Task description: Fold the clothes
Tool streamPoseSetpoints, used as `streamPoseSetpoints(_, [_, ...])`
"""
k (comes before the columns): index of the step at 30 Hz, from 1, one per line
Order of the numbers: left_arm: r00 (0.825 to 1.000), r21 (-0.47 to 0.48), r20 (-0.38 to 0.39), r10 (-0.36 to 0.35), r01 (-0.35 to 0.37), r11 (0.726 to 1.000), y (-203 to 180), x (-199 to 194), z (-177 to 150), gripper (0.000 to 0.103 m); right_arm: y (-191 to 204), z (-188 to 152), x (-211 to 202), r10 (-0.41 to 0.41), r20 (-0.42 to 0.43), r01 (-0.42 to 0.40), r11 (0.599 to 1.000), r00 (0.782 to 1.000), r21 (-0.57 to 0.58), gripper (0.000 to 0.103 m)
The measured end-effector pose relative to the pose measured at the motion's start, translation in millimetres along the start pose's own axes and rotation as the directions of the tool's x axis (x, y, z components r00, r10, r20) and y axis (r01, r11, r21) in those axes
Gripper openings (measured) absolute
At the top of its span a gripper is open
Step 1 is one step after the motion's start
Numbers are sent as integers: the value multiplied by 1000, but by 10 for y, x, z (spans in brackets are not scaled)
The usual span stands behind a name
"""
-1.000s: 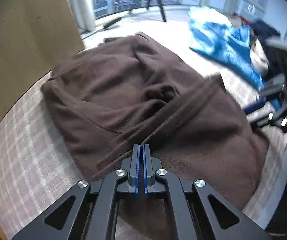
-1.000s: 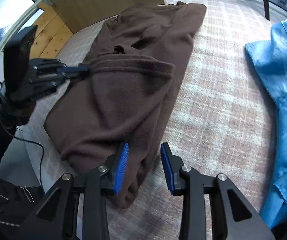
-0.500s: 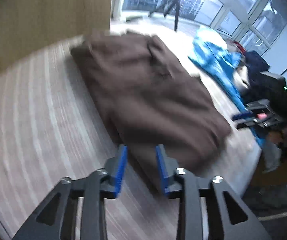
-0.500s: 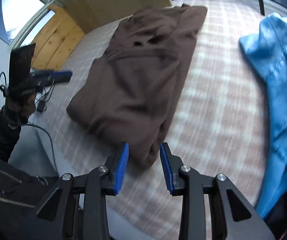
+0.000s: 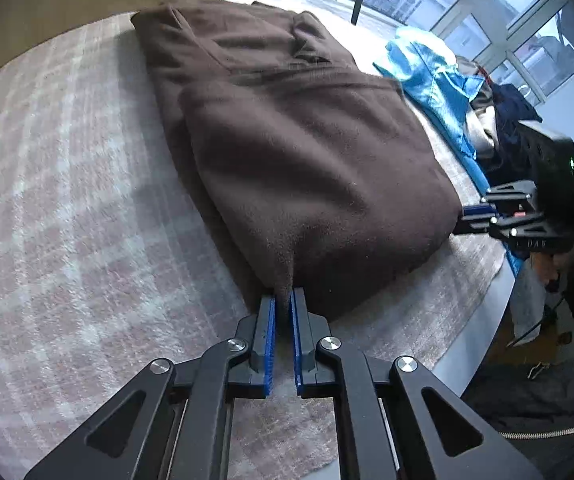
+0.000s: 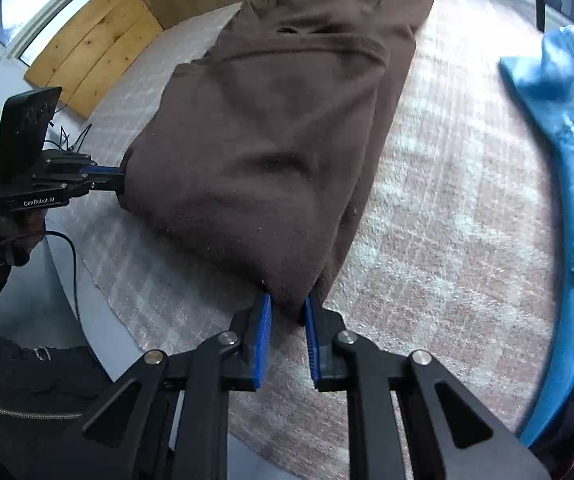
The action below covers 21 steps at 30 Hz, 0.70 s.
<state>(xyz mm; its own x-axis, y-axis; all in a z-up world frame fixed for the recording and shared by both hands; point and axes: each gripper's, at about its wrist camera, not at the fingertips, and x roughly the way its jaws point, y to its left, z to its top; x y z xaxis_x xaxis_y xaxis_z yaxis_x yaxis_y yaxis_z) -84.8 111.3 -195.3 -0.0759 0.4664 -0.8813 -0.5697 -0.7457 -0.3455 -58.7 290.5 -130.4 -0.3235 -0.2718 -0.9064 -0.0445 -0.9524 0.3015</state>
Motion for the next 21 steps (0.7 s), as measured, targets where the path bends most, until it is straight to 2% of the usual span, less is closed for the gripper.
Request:
streamPoseSetpoints(2, [999,13,21,33,-33,999,-14,-172,52,7,40,32,-113,-41,-10,40,999,999,-32,17])
streamPoseSetpoints(4, [992,31,88,85,-88,996,-40,-425,153,4,35,114,-340,-58,55,60,998,997,-35,20])
streamPoseSetpoints(7, [982,34,178,56,-63,997,-52,-519,459,5,-15,389,-524,-15,191,18,1000,982,-15,20])
streamPoseSetpoints(9, [984,61,170,51,-62,996,-57,-328,627,7,-54,616,-429,-4,241,6,1000,970,-5,20])
streamPoseSetpoints(11, [988,73,131,79,-89,993,-10,-2,769,8,-139,804,-211,-10,240,4,1000,971,26,20])
streamPoseSetpoints(13, [990,52,115,82,-88,995,93,241,790,8,-135,916,123,-67,181,62,998,981,33,20])
streamPoseSetpoints(15, [992,21,98,75,-77,997,194,384,787,7,-178,922,277,-91,147,87,996,985,37,20])
streamPoseSetpoints(18, [997,-29,60,46,-44,999,248,178,815,4,-193,932,72,-71,134,63,996,988,67,20])
streamPoseSetpoints(19, [997,-27,73,35,-34,999,238,34,819,4,-195,937,-52,-58,134,47,995,989,83,20])
streamPoseSetpoints(21, [992,-19,120,33,-30,999,233,-385,864,10,-183,941,-483,-13,193,-8,995,981,104,20])
